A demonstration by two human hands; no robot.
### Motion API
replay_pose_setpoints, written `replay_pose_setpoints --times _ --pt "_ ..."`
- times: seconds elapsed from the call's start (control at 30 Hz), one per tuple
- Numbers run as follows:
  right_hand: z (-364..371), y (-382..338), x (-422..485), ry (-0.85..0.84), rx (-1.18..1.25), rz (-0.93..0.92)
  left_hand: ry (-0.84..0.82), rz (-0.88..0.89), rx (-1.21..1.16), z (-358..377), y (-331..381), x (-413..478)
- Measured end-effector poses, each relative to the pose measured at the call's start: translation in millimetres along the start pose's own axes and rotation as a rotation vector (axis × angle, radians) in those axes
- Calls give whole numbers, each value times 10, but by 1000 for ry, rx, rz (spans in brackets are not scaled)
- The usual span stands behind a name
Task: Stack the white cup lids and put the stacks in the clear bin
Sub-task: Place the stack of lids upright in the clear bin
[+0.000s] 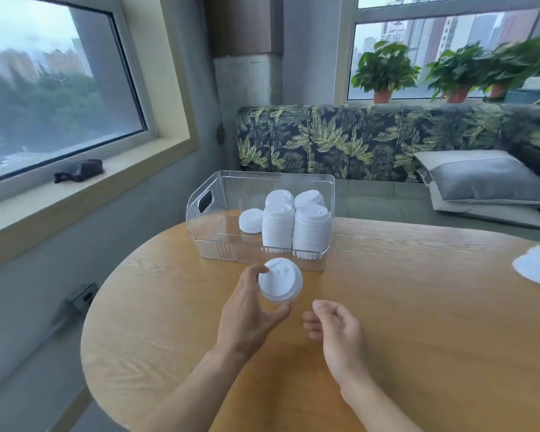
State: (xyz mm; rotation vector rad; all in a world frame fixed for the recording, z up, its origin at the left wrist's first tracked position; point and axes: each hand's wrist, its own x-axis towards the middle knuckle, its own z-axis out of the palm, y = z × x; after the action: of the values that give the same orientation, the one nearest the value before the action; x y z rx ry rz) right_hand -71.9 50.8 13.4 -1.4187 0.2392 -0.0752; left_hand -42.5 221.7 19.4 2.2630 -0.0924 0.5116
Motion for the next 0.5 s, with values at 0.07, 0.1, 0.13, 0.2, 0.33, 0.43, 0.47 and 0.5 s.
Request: replay_pose_setpoints --times 0.07,0.1,0.13,0.2,0.33,0.43,0.47,0.5 --pt "125 45 100 -23 -88 -40 38 -12 -29 -91 -160 201" --pt "186 71 149 -34 -127 -58 64 -3 -37 -134 -230 314" --pt "248 96 198 -43 -169 -79 87 15 -37 -172 -291 437" --pt "359 142 287 -69 -255 -119 113 39 -22 -247 -387 693" --pt "506 161 464 -107 -355 -180 138 40 36 -374 -495 1218" --pt "581 126 603 -137 -451 -209 98 -35 113 -416 -502 1591" --pt "601 118 646 -149 -471 -216 80 -65 144 -418 -512 1710" --pt "621 112 691 -158 -486 -222 62 -88 170 -411 -538 1826"
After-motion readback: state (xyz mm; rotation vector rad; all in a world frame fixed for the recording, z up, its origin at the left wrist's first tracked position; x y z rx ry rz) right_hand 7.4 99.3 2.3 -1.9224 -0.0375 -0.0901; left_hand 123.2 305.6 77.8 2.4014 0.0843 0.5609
